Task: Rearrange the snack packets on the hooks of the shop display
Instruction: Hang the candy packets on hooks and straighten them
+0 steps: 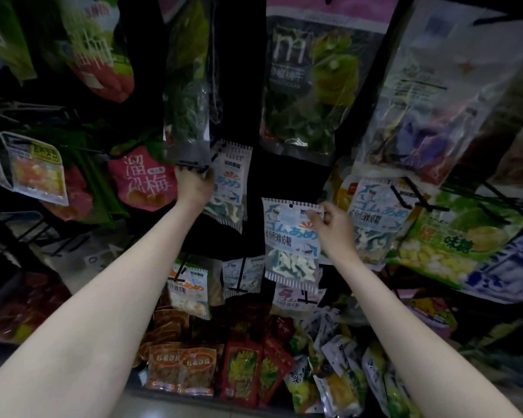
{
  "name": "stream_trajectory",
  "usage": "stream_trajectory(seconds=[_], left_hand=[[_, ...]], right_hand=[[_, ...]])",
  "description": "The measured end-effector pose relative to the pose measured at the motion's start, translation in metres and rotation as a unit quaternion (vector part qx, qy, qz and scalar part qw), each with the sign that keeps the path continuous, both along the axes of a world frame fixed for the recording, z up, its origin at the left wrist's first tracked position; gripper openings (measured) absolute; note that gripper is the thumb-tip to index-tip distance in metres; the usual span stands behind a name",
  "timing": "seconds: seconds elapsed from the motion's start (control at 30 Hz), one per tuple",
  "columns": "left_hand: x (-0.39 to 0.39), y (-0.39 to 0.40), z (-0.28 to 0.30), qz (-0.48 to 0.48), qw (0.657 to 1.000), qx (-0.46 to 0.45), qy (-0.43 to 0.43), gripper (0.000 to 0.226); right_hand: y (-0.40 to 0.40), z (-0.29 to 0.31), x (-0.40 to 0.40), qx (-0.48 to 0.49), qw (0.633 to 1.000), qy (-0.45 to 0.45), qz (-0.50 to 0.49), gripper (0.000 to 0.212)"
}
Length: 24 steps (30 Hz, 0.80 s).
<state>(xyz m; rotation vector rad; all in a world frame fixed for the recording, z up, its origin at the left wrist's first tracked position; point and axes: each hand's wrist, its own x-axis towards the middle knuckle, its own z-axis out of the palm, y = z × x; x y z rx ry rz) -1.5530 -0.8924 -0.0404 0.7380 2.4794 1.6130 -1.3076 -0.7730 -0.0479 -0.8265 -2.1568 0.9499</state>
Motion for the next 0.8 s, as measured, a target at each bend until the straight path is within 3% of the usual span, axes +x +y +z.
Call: stream_trajectory(seconds=[0.1,0.2,0.3,0.4,0.57,0.8], left_hand=[[0.000,-0.003,-0.002,0.005,0.996,-0.046,0.079,0.048],[-0.011,-0.007,-0.002,-0.005,0.990,-0.129,0.058,0.066],[-0.003,-0.008,0.005,0.024,0.984,-0.158,0.078,0.061],[0.015,-0.012,0.009,0.093,0.988,-0.057,0.112,0.054],[0.041,-0.028,0.004,0.108,0.982,0.147,0.047,0.021],[0.075,-0.074,0.013,0.084,0.968,0.225,0.078,0.005]], right_hand=[[0.001,0.000,0.009,-0.012,1.000,0.002,0.005,0.025],[0.000,-0.004,0.009,0.011,1.000,-0.007,0.002,0.022],[-0.004,-0.007,0.002,0.028,1.000,-0.003,-0.006,0.009],[-0.009,-0.004,-0.008,0.019,1.000,-0.014,0.005,0.008],[-0.014,0.000,-0.026,0.011,1.000,-0.005,0.023,0.025],[-0.029,-0.003,-0.040,0.007,0.999,-0.015,0.043,0.028]])
